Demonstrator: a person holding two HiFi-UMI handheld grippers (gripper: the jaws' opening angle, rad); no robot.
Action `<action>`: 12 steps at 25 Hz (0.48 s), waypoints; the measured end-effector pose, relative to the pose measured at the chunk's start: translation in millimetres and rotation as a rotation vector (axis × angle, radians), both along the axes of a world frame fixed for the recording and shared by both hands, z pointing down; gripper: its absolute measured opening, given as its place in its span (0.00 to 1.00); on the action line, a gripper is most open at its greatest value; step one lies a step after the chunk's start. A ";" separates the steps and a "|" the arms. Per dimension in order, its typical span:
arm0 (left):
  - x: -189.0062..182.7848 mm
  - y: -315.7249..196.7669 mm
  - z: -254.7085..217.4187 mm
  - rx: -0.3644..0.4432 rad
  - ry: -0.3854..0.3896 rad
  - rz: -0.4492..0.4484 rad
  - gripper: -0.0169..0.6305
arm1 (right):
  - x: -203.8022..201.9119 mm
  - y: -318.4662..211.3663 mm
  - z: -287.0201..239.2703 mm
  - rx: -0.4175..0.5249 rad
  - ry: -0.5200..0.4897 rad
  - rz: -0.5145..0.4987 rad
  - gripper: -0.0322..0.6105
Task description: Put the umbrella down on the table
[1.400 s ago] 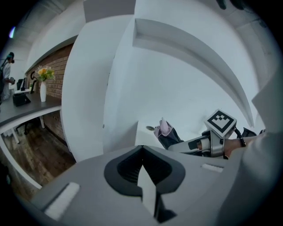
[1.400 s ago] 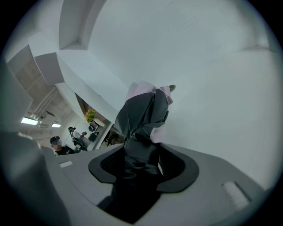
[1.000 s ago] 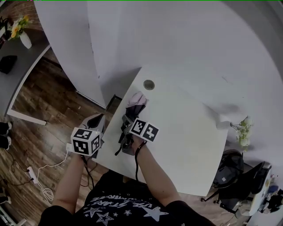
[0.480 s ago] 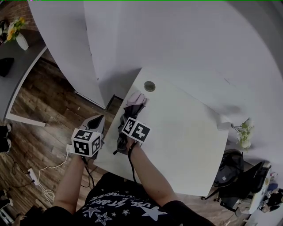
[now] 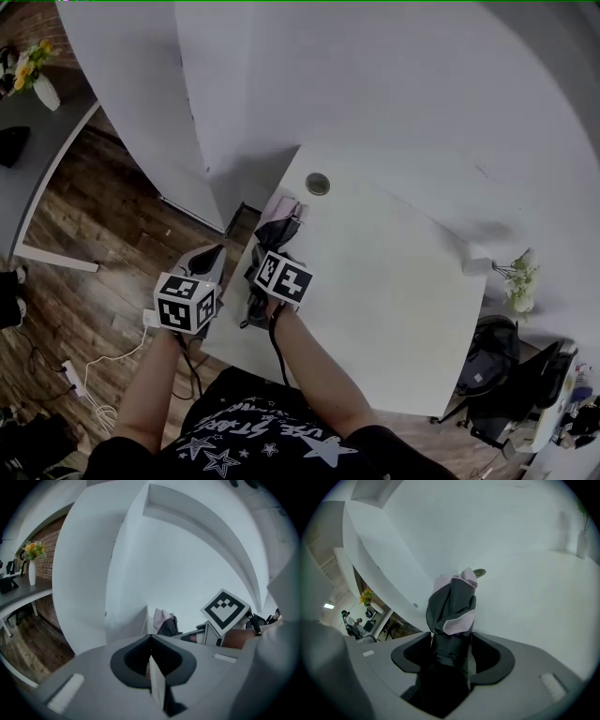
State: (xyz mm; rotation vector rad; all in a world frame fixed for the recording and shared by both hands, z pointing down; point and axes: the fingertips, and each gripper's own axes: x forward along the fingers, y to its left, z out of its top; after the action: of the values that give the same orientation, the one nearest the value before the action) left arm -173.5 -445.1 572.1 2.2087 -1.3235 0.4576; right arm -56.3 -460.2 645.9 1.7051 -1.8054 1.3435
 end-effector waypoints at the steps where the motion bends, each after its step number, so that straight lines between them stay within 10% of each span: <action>1: 0.6 0.4 -0.8 0.003 0.001 0.000 0.03 | -0.4 -0.2 0.1 -0.001 -0.001 -0.007 0.50; 12: -0.7 14.1 -7.5 0.024 -0.021 -0.046 0.03 | 6.1 7.7 -18.3 0.051 -0.026 -0.055 0.53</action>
State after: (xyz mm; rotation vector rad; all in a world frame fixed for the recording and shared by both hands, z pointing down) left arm -174.2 -430.9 564.5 2.1936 -1.3945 0.4512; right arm -50.2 -452.5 627.7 1.6576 -1.9021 1.3135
